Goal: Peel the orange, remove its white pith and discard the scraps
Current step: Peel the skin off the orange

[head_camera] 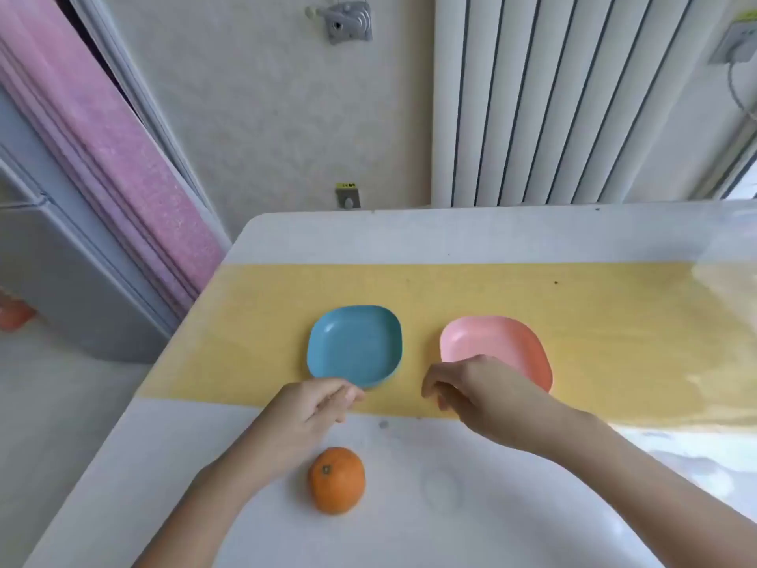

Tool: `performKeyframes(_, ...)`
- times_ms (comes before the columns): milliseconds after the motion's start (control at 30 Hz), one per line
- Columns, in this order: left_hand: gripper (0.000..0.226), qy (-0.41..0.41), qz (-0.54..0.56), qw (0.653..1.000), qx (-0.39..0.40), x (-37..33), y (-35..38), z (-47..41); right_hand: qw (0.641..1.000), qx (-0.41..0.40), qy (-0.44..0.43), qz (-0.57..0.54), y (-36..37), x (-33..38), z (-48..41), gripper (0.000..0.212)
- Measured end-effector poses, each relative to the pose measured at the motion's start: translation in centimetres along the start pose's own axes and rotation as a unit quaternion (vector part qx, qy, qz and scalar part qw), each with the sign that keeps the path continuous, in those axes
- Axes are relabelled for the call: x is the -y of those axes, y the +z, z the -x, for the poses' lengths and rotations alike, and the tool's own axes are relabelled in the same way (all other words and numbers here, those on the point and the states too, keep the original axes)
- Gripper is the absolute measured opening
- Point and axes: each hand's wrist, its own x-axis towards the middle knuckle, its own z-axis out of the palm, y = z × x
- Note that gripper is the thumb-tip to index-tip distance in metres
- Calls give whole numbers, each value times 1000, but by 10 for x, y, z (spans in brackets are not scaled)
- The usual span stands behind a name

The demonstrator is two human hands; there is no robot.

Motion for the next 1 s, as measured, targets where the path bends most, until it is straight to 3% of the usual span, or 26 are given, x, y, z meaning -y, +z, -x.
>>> performKeyframes(133, 49, -16, -23, 999, 34, 19, 5, 7, 1000, -3, -23, 7, 22, -10, 9, 27)
performKeyframes(233, 64, -33, -64, 995, 65, 25, 6, 16, 999, -27, -30, 4, 36, -11, 19, 14)
performKeyframes(367, 69, -53, -109, 987, 101, 20, 10, 36, 997, -75, -34, -14, 50, -3, 31, 33)
performKeyframes(567, 64, -41, -64, 997, -5, 31, 25, 54, 990, -108, 3, -96, 68, 14, 52, 27)
performKeyframes(700, 58, 9, -6, 999, -46, 35, 36, 61, 984, -135, -25, -111, 79, 19, 63, 35)
performKeyframes(867, 61, 78, 22, 996, -44, 30, 47, 58, 968, -183, -118, -127, 85, 35, 60, 47)
performKeyframes(1000, 54, 134, 66, 989, -18, 17, 53, 46, 959, -212, -151, -110, 85, 43, 50, 45)
